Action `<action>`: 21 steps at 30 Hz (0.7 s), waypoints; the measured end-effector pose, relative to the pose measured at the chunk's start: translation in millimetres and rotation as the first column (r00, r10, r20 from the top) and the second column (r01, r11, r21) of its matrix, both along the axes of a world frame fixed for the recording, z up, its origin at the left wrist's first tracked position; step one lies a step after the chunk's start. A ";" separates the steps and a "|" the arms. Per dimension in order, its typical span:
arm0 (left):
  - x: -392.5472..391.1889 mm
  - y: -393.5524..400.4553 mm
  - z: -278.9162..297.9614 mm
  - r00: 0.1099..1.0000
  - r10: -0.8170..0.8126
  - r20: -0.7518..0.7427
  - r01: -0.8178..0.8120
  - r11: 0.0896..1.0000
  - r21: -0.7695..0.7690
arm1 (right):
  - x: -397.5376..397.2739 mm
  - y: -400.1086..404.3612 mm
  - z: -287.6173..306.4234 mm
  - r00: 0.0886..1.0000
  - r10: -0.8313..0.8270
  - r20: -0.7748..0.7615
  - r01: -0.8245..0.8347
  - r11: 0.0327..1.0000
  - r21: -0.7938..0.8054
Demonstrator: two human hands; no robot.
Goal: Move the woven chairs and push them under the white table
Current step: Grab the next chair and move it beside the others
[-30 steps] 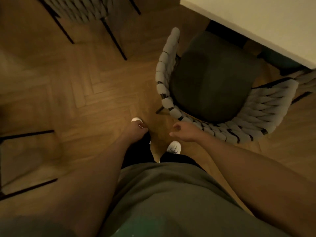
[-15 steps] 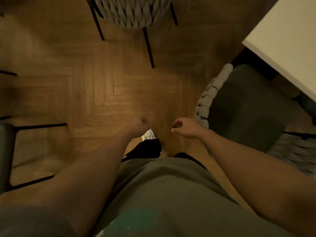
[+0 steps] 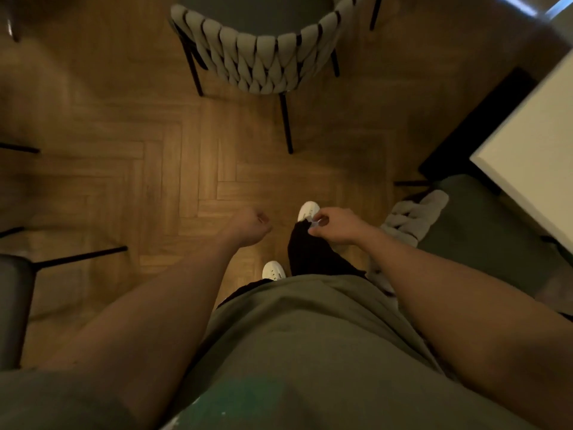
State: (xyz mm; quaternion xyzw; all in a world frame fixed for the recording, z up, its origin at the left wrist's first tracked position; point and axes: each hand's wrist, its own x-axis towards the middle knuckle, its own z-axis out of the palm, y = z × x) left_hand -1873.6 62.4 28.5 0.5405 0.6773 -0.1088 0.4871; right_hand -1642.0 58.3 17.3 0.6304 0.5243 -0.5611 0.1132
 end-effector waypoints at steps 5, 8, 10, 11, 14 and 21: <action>15.4 63.2 2.2 0.999 0.041 -0.011 -0.041 0.999 -0.009 | 12.7 74.5 -1.5 0.991 0.135 0.020 -0.136 0.990 0.026; 24.9 98.6 0.7 0.995 0.100 0.002 -0.100 0.995 -0.005 | 19.2 116.5 2.2 0.978 0.208 0.030 -0.209 0.977 0.032; 29.8 120.9 2.5 0.992 0.125 0.022 -0.125 0.992 -0.012 | 22.6 144.6 7.8 0.972 0.230 0.043 -0.232 0.972 0.041; 31.9 131.4 3.6 0.992 0.127 0.029 -0.126 0.992 -0.014 | 23.5 157.8 10.0 0.972 0.233 0.042 -0.234 0.971 0.041; 36.3 165.0 5.3 0.989 0.138 0.061 -0.139 0.990 0.006 | 24.0 197.0 10.8 0.973 0.227 0.043 -0.229 0.972 0.048; 33.1 252.3 -0.2 0.991 0.108 0.083 -0.111 0.993 0.026 | 12.8 281.2 11.9 0.974 0.215 0.067 -0.218 0.975 0.052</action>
